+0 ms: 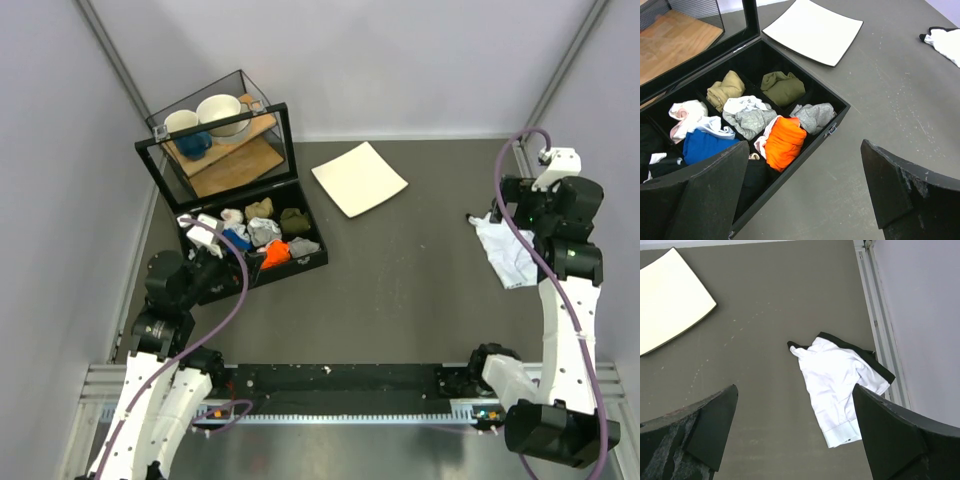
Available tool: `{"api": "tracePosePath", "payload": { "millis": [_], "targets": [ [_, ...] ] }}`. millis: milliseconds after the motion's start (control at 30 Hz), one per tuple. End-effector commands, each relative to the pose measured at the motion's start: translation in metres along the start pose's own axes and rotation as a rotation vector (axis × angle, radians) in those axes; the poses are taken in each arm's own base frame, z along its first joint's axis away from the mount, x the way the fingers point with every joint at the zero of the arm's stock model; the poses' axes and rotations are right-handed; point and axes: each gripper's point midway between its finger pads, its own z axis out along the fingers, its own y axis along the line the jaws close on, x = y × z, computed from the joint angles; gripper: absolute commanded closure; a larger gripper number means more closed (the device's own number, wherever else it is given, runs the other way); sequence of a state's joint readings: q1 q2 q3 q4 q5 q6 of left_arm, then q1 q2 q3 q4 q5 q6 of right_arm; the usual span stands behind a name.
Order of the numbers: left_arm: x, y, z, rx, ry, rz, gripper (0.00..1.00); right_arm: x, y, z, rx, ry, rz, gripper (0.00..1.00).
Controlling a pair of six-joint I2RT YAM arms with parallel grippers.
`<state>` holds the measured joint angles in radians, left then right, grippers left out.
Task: Roll the underwear
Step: Pick up the underwear from the corner of the board.
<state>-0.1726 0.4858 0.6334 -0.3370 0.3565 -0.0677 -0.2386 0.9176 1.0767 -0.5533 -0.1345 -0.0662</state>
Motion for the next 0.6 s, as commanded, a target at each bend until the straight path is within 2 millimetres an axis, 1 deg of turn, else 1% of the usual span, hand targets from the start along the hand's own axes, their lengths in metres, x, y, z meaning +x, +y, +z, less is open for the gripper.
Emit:
{"api": "tracePosePath", "payload": {
  "millis": [0, 133, 300, 333, 400, 433, 467, 500, 533, 567],
  "targets": [
    [-0.015, 0.000, -0.001, -0.004, -0.061, 0.037, 0.01, -0.003, -0.008, 0.005, 0.039, -0.018, 0.010, 0.01],
    [-0.015, 0.000, -0.001, -0.006, -0.061, 0.039, 0.01, 0.004, -0.008, 0.016, 0.029, 0.015, 0.002, 0.01],
    [-0.014, 0.000, -0.001, -0.005, -0.061, 0.039, 0.01, 0.011, 0.000, 0.029, -0.038, 0.048, -0.043, 0.01],
    [-0.014, 0.000, -0.001, -0.004, -0.060, 0.040, 0.01, 0.014, 0.002, 0.031, -0.058, 0.054, -0.067, 0.01],
    [-0.014, 0.000, -0.001, -0.004, -0.058, 0.040, 0.01, 0.022, 0.008, 0.035, -0.128, 0.073, -0.182, 0.01],
    [-0.014, 0.000, -0.001, -0.003, -0.061, 0.041, 0.01, 0.034, 0.009, 0.041, -0.160, 0.107, -0.225, 0.01],
    [-0.014, 0.000, -0.001, -0.003, -0.058, 0.040, 0.01, 0.040, 0.009, 0.046, -0.184, 0.121, -0.294, 0.01],
    [-0.013, 0.000, -0.001, -0.003, -0.058, 0.040, 0.01, 0.048, 0.007, 0.051, -0.188, 0.156, -0.313, 0.01],
    [-0.013, -0.001, -0.001, 0.002, -0.056, 0.039, 0.01, 0.064, 0.003, 0.066, -0.200, 0.230, -0.316, 0.01],
    [-0.013, -0.001, -0.001, 0.002, -0.056, 0.039, 0.01, 0.078, 0.000, 0.069, -0.210, 0.299, -0.337, 0.01]
  ]
}}
